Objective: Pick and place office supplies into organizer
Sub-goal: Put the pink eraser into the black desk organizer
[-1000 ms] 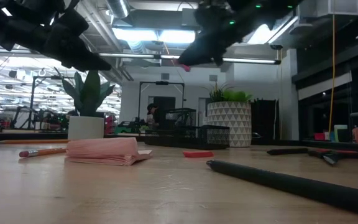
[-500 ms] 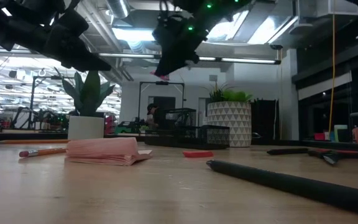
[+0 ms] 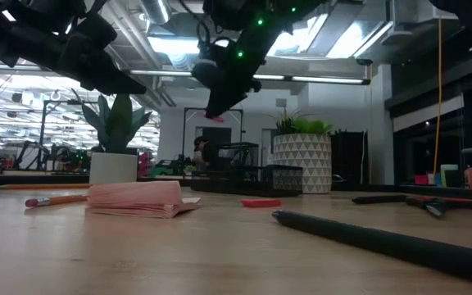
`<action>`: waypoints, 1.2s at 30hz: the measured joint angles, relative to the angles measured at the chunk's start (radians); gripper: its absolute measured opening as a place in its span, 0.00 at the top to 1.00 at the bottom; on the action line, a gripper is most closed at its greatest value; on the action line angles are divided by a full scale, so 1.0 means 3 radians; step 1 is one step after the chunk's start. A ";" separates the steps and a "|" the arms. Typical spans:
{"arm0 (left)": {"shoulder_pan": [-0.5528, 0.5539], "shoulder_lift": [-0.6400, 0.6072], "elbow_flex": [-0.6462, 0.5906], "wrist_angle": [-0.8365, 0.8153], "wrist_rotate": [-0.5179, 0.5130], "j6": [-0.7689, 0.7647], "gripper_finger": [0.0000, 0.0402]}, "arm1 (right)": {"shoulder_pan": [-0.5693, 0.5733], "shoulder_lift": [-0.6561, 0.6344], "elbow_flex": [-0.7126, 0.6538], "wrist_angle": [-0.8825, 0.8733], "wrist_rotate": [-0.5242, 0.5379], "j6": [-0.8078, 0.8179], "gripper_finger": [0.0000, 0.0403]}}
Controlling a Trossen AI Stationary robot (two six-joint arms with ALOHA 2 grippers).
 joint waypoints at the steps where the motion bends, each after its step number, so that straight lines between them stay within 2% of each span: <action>1: 0.0000 0.0000 0.0000 0.0000 0.0000 0.0000 1.00 | 0.0000 0.0019 0.0000 -0.0010 0.0001 0.0018 0.82; 9: 0.0000 0.0000 0.0001 -0.0001 0.0000 -0.0001 1.00 | 0.0001 0.0230 -0.0001 -0.0002 0.0007 0.0051 0.82; 14: 0.0000 0.0000 0.0001 -0.0001 0.0000 -0.0021 1.00 | 0.0000 0.0321 -0.0001 0.0048 0.0211 0.0050 0.82; 25: 0.0000 0.0000 0.0003 -0.0003 -0.0004 -0.0053 1.00 | -0.0042 0.0490 -0.0001 0.0230 0.0230 -0.0018 0.82; 36: 0.0000 0.0000 0.0003 -0.0003 -0.0005 -0.0056 1.00 | -0.0172 0.0639 -0.0003 0.0241 0.0231 0.0139 0.82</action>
